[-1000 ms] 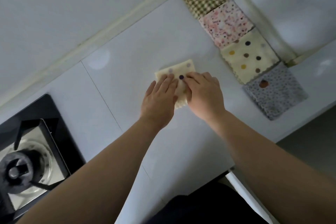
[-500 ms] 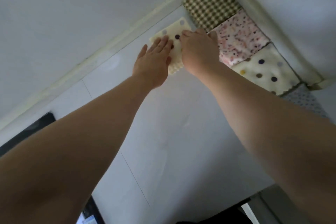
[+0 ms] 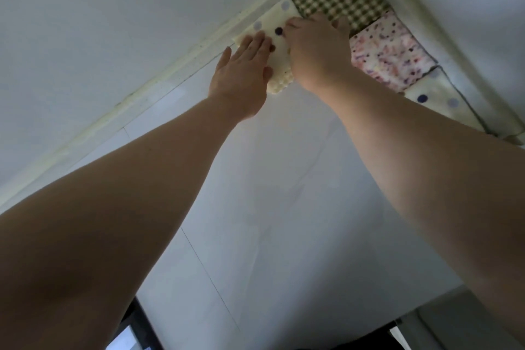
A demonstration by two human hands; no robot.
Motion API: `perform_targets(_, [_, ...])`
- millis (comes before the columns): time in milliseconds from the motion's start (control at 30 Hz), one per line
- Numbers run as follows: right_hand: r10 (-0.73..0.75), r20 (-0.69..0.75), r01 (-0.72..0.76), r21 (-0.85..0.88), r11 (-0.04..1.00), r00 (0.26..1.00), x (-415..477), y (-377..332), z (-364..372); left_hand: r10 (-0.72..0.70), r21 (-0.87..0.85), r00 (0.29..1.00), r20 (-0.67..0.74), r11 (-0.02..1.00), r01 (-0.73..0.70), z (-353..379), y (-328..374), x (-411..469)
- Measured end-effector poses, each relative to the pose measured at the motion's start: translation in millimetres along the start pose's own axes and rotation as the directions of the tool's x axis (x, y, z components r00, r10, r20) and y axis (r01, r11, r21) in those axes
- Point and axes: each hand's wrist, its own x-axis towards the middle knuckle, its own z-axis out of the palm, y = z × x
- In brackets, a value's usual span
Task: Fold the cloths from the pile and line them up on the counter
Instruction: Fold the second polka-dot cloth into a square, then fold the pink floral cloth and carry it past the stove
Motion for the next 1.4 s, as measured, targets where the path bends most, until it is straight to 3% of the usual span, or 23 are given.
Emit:
perform_targets(167, [-0.005,-0.067,0.009,0.061,0.998,0.998,-21,-6,-1,0.009,-0.075,0.997,-0.074,0.997,-0.015,-4,1,-30])
perform_targets(267, [0.034,-0.139,-0.002,0.23,0.973,0.99,-57,-22,3,-0.097,-0.215,0.989,-0.108,0.974,0.072,-8,4,-77])
perform_targets(433, [0.111,-0.066,-0.049,0.603,0.797,0.992,-138,-88,19,-0.323,-0.453,0.939,-0.116,0.859,0.239,9,-4,-186])
perform_targets(533, [0.063,0.052,-0.081,0.733,0.675,0.997,-184,-129,24,-0.519,-0.548,0.851,-0.078,0.736,0.399,17,-12,-251])
perform_targets(700, [-0.074,0.172,-0.089,0.778,0.622,0.982,-237,-186,27,-0.733,-0.629,0.68,0.025,0.517,0.581,20,-28,-347])
perform_targets(933, [-0.36,0.213,0.06,0.786,0.616,0.908,-314,-306,28,-0.879,-0.662,0.475,-0.044,0.381,0.645,32,-70,-480])
perform_targets(1167, [-0.514,0.172,0.216,0.764,0.608,0.84,-435,-430,27,-0.931,-0.671,0.348,-0.105,0.325,0.666,63,-135,-654])
perform_targets(1300, [-0.524,0.169,0.24,0.745,0.622,0.835,-514,-500,34,-0.939,-0.753,0.337,-0.068,0.27,0.601,92,-174,-760])
perform_targets(1400, [-0.569,0.208,0.243,0.751,0.614,0.795,-572,-558,29,-0.958,-0.781,0.279,-0.069,0.226,0.582,98,-202,-841])
